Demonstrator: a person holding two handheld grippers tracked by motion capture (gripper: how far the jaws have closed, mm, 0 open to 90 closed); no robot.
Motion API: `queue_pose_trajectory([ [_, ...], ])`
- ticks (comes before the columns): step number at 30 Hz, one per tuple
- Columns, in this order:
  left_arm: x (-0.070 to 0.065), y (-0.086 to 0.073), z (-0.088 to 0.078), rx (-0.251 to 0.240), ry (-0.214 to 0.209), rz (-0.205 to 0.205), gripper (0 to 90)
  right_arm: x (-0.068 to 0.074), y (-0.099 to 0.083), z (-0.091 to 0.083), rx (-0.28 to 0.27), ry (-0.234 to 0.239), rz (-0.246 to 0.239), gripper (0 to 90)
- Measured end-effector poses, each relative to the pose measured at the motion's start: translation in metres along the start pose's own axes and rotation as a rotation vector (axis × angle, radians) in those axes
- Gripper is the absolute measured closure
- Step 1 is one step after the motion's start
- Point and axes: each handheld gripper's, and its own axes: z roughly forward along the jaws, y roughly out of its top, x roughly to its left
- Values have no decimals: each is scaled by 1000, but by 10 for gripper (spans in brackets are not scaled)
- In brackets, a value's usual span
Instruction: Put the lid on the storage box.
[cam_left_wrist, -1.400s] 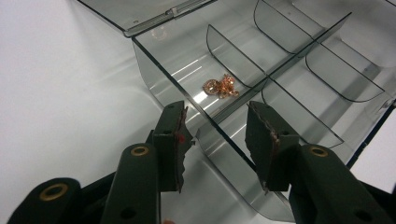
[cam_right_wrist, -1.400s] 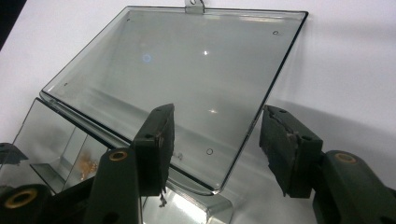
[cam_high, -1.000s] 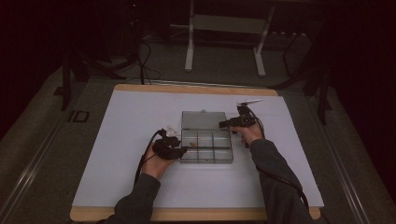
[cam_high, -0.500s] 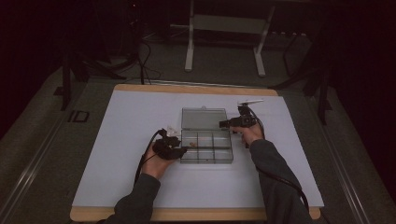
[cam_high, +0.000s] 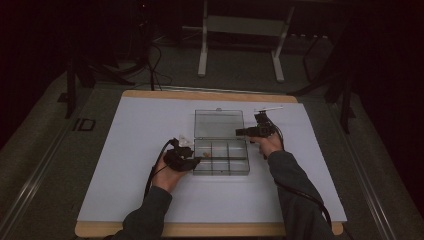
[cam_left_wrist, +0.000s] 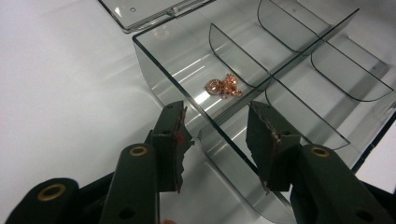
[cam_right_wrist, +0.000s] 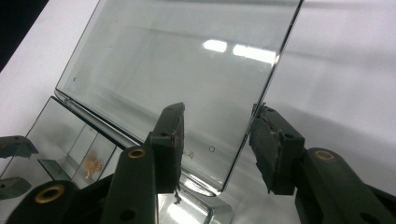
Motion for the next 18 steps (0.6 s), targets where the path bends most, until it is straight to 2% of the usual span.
queue_pose_trajectory([
  [7, 0, 0, 0, 3, 2, 2, 580, 3, -1, -3, -24, -22, -54, 592],
  [18, -1, 1, 0, 5, 5, 2, 580, 6, -4, -7, -59, -34, -107, 621],
])
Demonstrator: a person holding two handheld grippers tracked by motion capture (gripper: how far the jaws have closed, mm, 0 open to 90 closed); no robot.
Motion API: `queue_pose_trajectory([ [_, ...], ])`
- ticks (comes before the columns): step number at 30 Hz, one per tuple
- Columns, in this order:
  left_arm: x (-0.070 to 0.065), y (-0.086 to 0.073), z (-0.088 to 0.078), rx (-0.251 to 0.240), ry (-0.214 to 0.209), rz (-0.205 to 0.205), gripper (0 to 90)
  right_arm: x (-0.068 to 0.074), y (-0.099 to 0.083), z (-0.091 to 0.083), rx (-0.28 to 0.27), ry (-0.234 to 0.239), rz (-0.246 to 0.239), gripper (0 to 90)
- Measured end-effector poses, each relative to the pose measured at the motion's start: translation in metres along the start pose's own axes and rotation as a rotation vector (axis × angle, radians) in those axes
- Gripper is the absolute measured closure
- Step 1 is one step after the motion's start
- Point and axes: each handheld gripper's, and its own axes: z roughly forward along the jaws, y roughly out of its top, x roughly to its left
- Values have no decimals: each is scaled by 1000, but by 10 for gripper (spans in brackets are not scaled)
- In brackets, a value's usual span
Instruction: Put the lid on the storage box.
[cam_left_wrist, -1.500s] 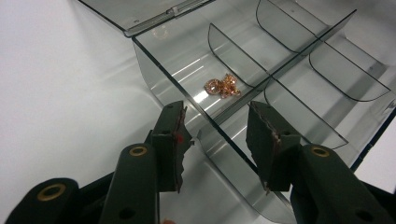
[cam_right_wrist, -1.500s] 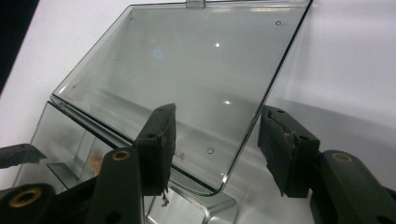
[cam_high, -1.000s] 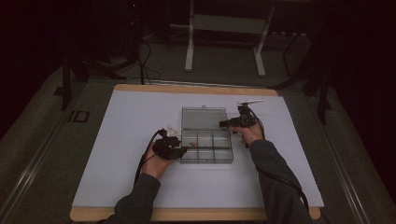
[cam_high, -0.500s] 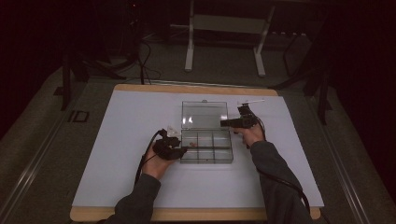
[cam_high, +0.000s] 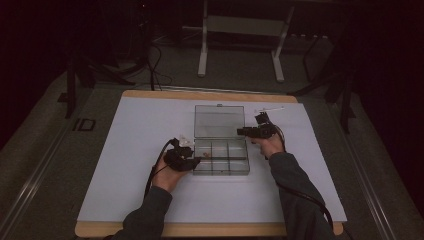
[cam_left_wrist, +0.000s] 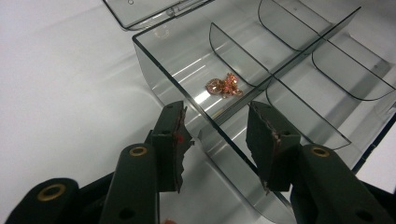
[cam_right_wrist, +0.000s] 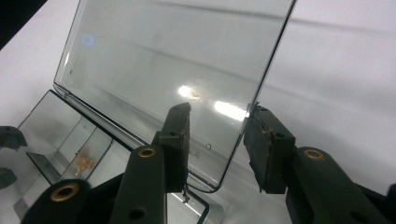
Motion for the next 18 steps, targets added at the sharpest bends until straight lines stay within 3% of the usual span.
queue_pose_trajectory([
  [18, -1, 0, 0, 4, 4, -4, 579, 13, -5, -12, -63, -83, -149, 718],
])
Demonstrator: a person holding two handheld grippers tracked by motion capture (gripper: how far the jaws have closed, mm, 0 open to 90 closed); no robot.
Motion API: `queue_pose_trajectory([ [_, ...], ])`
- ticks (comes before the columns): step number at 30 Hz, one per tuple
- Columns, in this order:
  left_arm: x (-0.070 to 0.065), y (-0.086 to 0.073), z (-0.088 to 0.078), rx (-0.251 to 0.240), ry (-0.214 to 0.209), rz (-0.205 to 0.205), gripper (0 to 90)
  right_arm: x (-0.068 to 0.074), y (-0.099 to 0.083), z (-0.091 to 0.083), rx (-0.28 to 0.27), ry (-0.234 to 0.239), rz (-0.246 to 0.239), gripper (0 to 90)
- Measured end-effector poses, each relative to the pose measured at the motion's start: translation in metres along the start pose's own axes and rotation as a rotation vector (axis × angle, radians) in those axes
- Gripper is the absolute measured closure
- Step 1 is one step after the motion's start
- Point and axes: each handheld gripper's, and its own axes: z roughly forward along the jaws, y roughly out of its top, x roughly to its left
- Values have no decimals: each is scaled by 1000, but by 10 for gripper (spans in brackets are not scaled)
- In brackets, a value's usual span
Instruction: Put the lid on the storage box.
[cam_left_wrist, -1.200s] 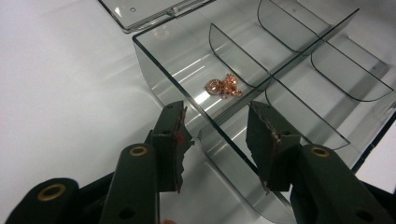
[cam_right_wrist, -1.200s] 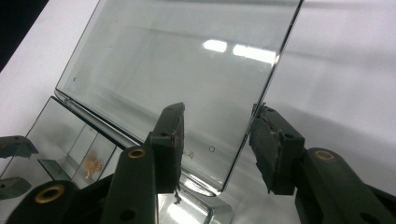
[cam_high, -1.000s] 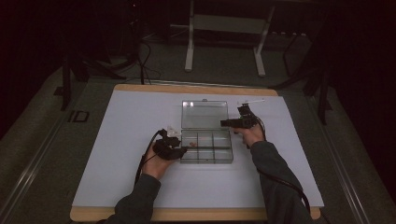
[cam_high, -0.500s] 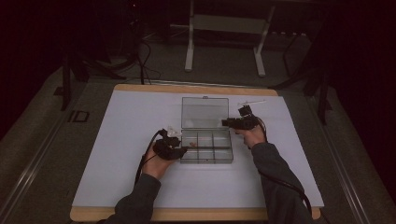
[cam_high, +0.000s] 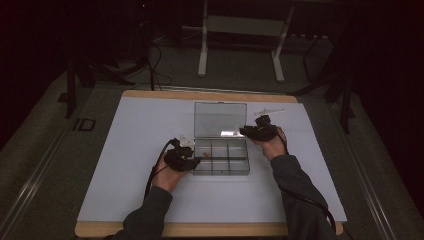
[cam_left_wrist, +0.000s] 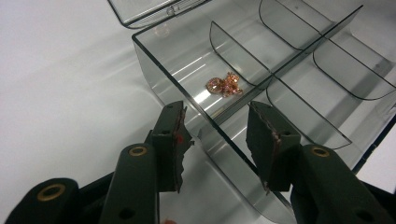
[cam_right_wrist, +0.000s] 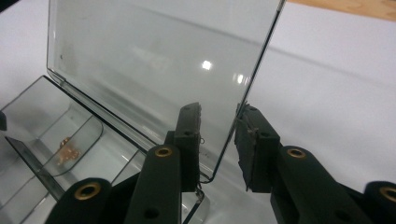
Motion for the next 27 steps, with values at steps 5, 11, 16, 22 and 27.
queue_pose_trajectory([
  [5, 0, 0, 0, 0, 0, 0, 579, 3, -2, -3, -12, -18, -34, 740],
  [11, 0, -1, 0, -3, -2, -9, 580, 8, -3, -6, -23, -48, -78, 754],
  [16, 0, 0, 0, -1, 1, -9, 579, 11, -5, -7, -30, -75, -113, 760],
  [22, 0, -1, 0, -2, 2, -10, 579, 14, -7, -10, -38, -95, -144, 771],
  [27, -1, -1, 1, -4, 4, -12, 580, 16, -9, -13, -50, -99, -158, 780],
])
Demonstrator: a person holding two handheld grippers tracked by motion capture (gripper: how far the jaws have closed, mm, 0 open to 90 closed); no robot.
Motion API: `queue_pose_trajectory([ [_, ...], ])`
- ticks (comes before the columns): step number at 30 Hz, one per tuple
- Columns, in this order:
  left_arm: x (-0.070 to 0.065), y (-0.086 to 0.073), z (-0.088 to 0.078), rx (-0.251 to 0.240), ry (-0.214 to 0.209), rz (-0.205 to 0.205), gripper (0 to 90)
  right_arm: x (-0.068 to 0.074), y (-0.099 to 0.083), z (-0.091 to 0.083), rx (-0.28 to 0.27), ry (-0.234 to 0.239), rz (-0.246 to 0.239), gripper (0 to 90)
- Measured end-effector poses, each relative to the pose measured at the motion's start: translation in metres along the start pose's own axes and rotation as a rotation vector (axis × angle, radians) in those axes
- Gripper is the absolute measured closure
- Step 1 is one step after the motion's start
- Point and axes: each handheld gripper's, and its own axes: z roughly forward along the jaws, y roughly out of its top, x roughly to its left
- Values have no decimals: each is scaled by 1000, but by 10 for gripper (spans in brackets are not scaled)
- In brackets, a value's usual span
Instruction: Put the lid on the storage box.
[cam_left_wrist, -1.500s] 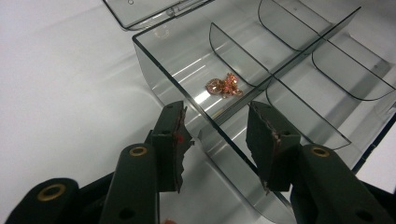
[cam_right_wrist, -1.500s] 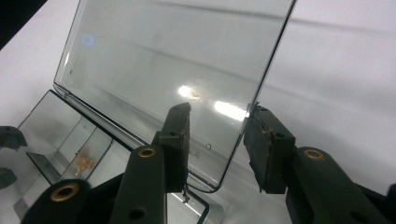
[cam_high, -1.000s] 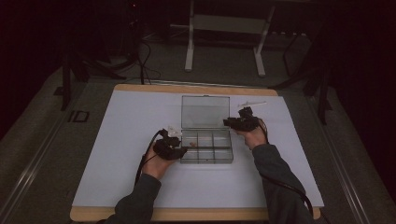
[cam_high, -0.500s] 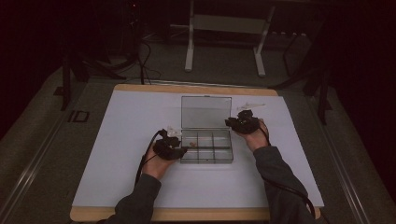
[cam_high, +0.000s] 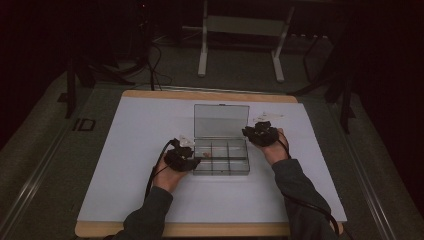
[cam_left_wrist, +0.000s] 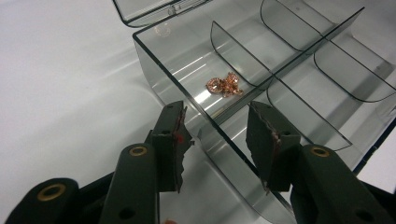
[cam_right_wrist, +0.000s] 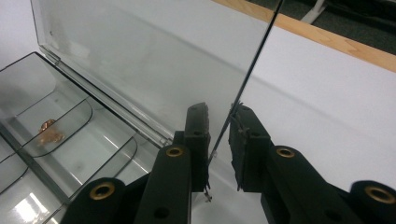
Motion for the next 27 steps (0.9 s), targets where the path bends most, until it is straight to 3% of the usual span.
queue_pose_trajectory([
  [14, 1, 0, 0, 1, -4, -5, 579, 5, -3, -7, -9, -6, -24, 794],
  [27, 3, -1, 1, -9, -20, -39, 581, 12, -8, -14, -25, -24, -48, 799],
])
